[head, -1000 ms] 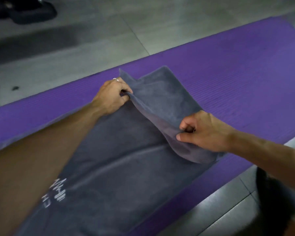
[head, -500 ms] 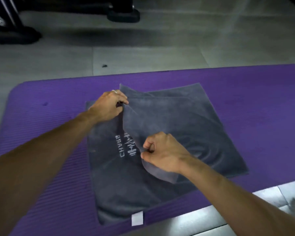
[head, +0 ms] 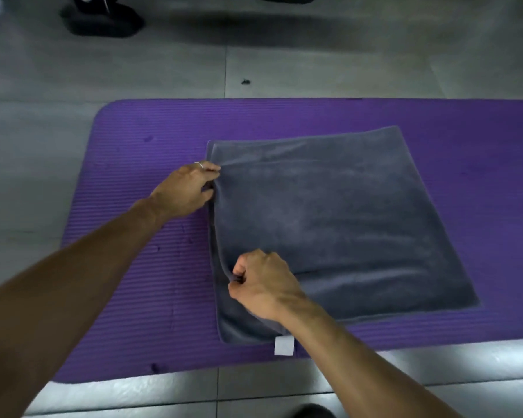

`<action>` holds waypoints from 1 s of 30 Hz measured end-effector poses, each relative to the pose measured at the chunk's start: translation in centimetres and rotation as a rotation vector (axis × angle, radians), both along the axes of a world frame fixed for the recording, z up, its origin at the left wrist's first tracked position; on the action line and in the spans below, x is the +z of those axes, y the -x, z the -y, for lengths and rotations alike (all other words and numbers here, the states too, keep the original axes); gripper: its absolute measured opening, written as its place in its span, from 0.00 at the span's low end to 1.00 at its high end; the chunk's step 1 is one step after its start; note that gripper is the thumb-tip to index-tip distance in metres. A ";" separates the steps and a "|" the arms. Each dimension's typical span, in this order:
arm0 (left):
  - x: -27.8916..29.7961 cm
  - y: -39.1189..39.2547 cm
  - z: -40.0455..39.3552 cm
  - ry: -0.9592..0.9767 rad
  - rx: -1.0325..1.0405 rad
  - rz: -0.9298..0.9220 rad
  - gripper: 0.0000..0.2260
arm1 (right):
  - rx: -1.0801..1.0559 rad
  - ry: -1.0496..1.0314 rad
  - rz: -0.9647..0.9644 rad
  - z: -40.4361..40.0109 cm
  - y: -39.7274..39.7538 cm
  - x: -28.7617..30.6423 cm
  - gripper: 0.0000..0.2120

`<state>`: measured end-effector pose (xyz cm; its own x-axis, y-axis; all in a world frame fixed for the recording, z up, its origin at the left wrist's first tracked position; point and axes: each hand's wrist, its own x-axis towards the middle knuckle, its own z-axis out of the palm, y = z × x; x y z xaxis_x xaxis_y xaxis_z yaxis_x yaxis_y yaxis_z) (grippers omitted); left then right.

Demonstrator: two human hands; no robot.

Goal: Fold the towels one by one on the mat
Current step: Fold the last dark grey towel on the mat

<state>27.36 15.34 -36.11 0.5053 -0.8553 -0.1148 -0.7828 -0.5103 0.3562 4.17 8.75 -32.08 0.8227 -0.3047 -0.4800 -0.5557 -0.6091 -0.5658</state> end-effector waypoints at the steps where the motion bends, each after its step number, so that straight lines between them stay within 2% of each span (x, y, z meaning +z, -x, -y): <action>1: 0.0 0.0 -0.1 0.009 0.010 0.015 0.21 | -0.007 0.005 0.006 -0.3 -0.1 -0.1 0.07; 5: 0.1 0.1 0.6 0.012 0.044 0.056 0.23 | -0.030 0.006 0.059 -1.3 -0.4 -0.4 0.07; 9: -0.8 -0.2 0.0 -0.218 0.000 -0.056 0.28 | 0.121 -0.248 -0.084 -1.7 0.0 -1.2 0.16; 11: -1.0 1.0 -0.6 -0.206 0.018 -0.048 0.30 | 0.042 -0.300 -0.003 -1.3 0.8 -1.5 0.12; 13: -1.1 4.0 -1.7 -0.063 0.060 0.020 0.28 | -0.145 -0.296 0.129 -0.3 2.4 -1.8 0.06; 15: -1.1 8.7 -3.2 0.112 0.077 0.063 0.24 | -0.258 -0.182 0.205 1.3 4.6 -2.3 0.07; 18: -1.1 16.6 -5.5 0.246 0.033 0.066 0.18 | -0.215 0.015 0.247 3.8 8.9 -3.5 0.04; 21: -0.8 22.2 -7.3 0.229 -0.016 0.080 0.18 | 0.003 0.184 0.284 5.3 12.4 -4.3 0.10; 24: -1.2 23.9 -8.7 0.162 -0.097 0.128 0.17 | 0.250 0.389 0.307 5.6 13.7 -5.1 0.17; 26: -1.4 23.7 -9.1 0.153 -0.111 0.218 0.12 | 0.307 0.485 0.345 5.6 13.7 -5.5 0.14; 30: -0.5 23.0 -9.3 0.146 -0.048 0.276 0.13 | 0.334 0.583 0.428 5.5 13.6 -5.8 0.04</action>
